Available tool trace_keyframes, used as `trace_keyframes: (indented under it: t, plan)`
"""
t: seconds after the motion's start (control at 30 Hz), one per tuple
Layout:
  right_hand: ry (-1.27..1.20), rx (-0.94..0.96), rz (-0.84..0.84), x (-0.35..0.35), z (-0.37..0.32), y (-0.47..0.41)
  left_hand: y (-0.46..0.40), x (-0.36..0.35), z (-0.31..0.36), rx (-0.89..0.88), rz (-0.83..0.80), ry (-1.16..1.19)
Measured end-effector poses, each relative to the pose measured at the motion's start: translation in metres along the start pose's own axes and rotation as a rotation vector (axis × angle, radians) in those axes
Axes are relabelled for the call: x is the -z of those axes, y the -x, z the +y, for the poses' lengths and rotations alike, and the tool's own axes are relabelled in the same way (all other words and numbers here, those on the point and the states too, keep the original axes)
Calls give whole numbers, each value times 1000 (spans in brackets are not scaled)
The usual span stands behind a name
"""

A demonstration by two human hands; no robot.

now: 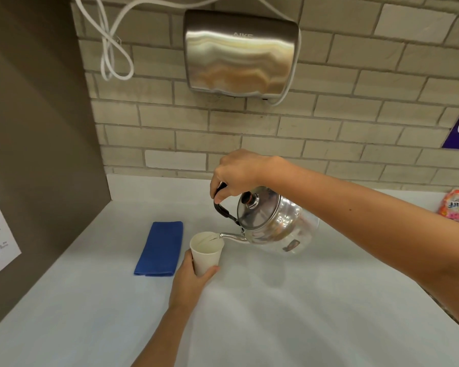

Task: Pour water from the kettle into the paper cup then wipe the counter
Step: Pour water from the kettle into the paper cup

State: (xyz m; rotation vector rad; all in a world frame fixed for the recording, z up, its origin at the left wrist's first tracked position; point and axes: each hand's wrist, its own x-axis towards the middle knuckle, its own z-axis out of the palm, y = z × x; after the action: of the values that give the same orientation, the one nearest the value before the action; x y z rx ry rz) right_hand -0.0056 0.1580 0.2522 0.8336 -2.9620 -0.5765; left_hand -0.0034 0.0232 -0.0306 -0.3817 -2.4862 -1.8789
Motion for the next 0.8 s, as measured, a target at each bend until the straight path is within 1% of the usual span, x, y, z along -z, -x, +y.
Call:
trace_keyframes:
  t: [0.2,0.8]
  plan:
    - [29,9,-27,2,-2,0,-1,0,-1,0,-3,2]
    - [51,41,-34,2,-8,-5,-3,-2,-3,-7,5,4]
